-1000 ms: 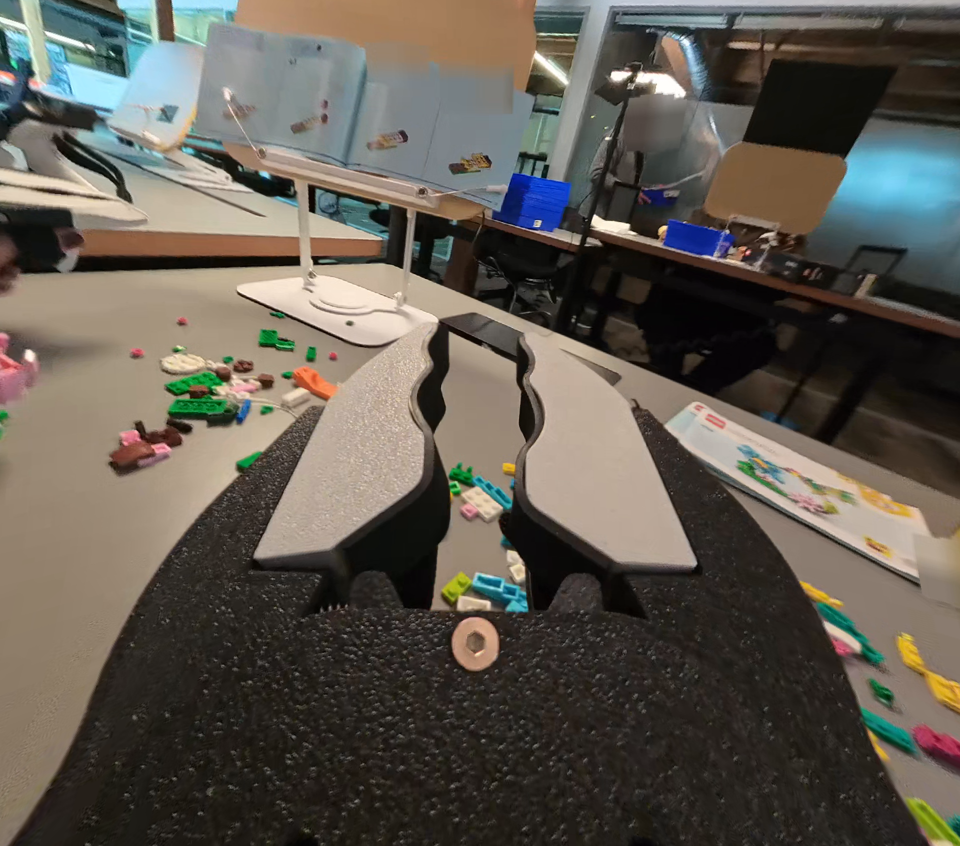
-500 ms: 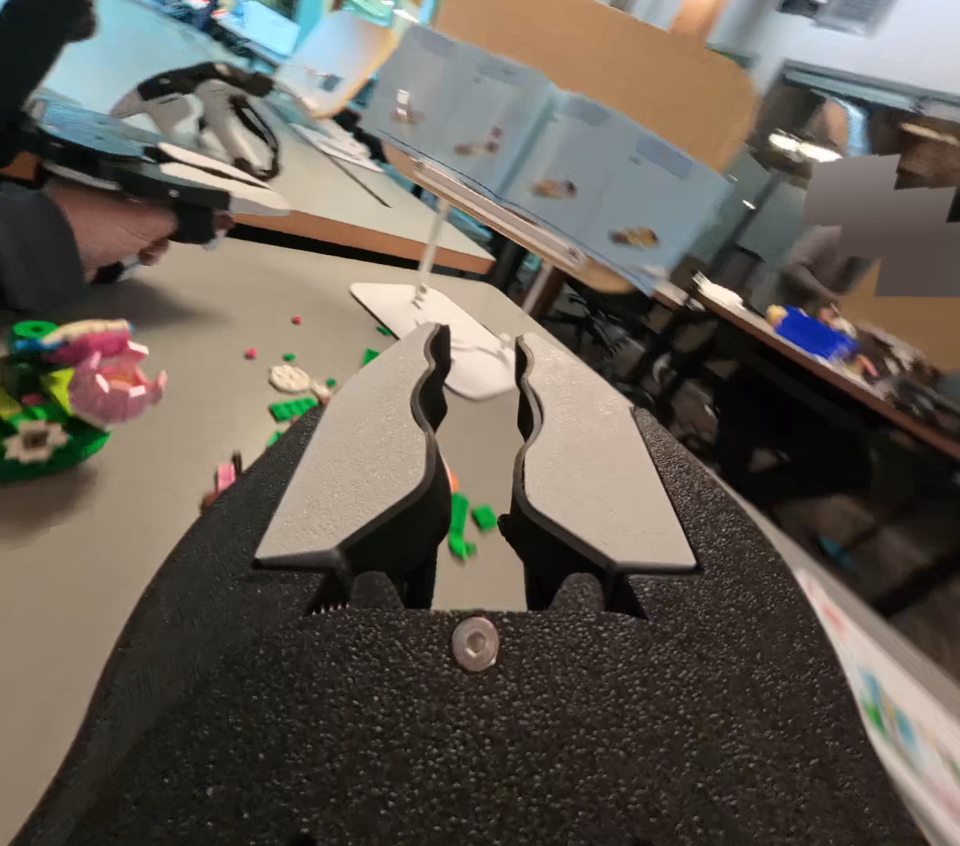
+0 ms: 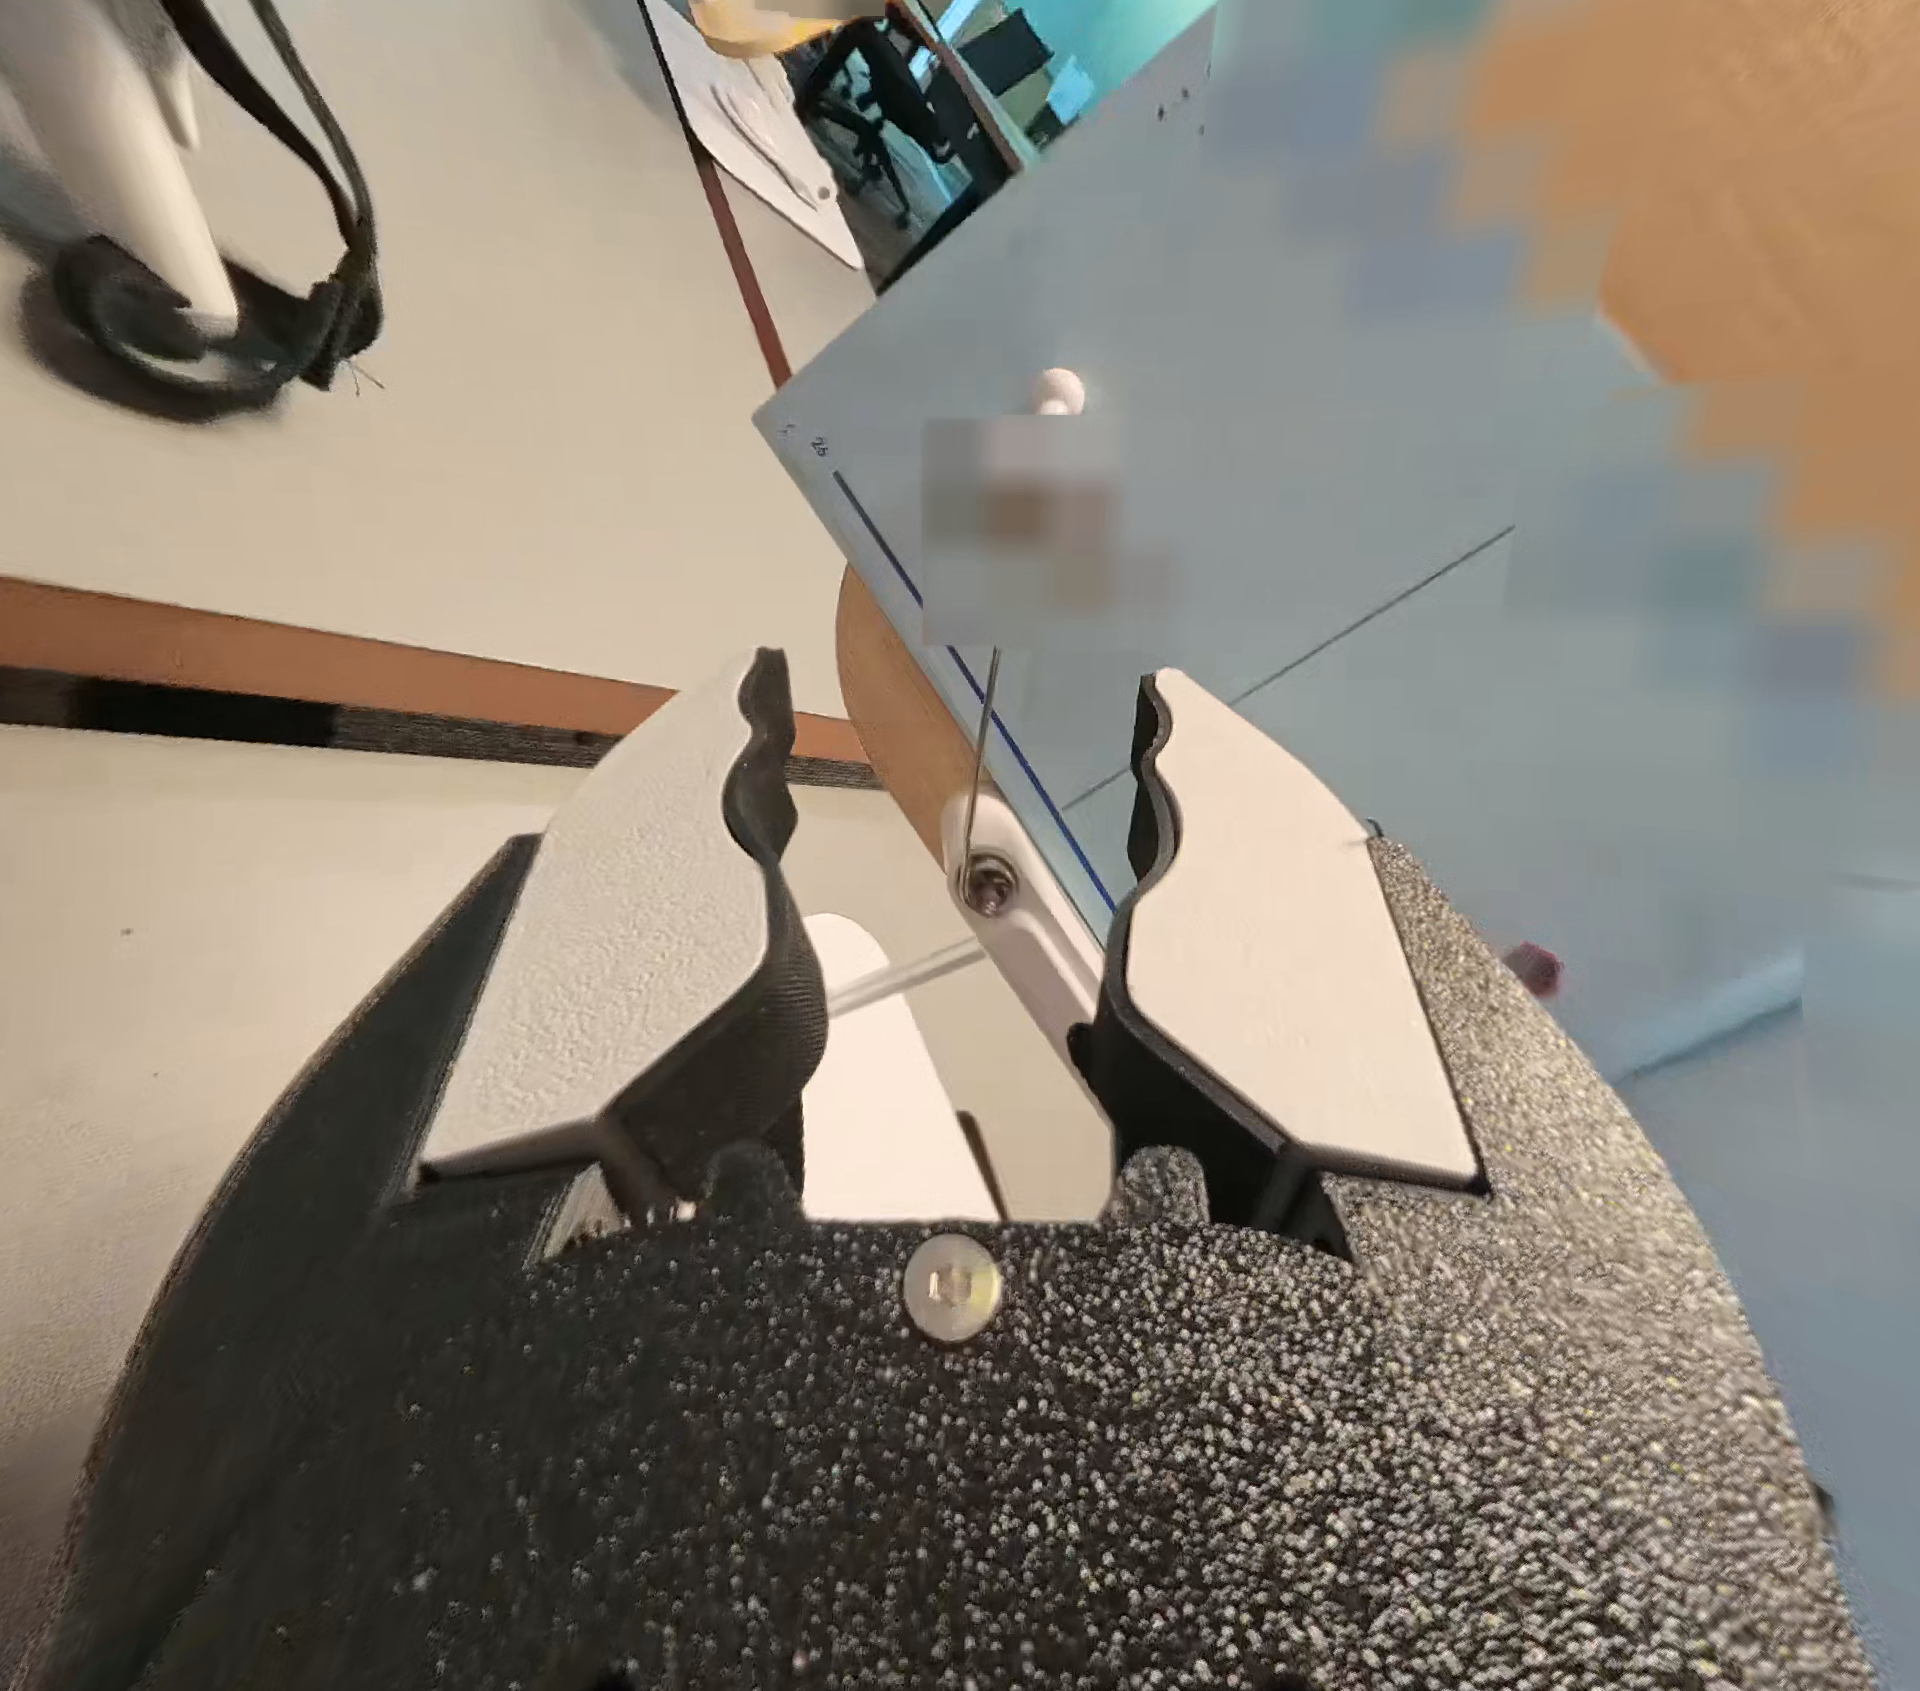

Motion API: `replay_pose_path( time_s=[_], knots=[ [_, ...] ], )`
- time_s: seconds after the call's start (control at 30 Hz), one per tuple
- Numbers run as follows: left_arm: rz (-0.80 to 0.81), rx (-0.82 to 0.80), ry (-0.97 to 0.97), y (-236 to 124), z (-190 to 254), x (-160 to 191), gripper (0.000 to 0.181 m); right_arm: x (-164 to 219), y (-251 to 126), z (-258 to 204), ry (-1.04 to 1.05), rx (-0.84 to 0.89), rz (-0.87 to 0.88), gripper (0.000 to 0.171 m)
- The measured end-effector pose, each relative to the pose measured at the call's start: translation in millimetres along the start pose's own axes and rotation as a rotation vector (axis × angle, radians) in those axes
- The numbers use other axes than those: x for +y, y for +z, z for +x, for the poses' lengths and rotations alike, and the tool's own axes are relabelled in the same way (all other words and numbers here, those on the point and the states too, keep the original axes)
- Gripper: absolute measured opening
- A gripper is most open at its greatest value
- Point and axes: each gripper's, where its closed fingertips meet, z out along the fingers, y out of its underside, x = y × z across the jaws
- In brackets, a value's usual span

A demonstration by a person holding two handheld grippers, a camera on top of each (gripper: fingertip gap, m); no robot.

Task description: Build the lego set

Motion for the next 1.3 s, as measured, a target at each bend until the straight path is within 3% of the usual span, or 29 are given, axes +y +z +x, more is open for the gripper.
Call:
replay_pose_path(
  time_s=[0.07,0.13,0.33,0.67,0.8,0.9,1.03,1.23,1.3],
  knots=[
    [-0.003,-0.018,-0.021,0,-4,1,0.000,2,8,-8,0.034,-0.060,0.006,0.063],
    [0.001,-0.023,-0.052,0,-8,0,0.000,-1,8,-12,-0.044,-0.070,0.030,0.053],
    [0.014,-0.024,-0.117,-2,-14,-1,0.000,0,8,-20,-0.174,-0.122,0.021,0.051],
    [0.010,-0.019,-0.127,-2,-13,0,0.000,9,10,-24,-0.522,-0.134,-0.015,0.041],
    [0.007,-0.019,-0.122,-1,-13,0,0.000,-7,-8,-12,-0.464,-0.060,0.054,0.045],
    [0.012,-0.020,-0.126,-2,-13,-1,0.000,-21,-57,8,-0.313,-0.009,0.142,0.044],
    [0.015,-0.016,-0.130,-2,-13,-1,0.000,-4,-162,25,-0.095,-0.009,0.208,0.043],
    [0.015,-0.002,-0.127,0,-11,-2,0.000,82,-316,6,0.343,-0.051,0.139,0.038],
    [0.013,0.001,-0.132,0,-10,-1,0.000,117,-357,0,0.380,0.013,0.060,0.038]
  ],
)
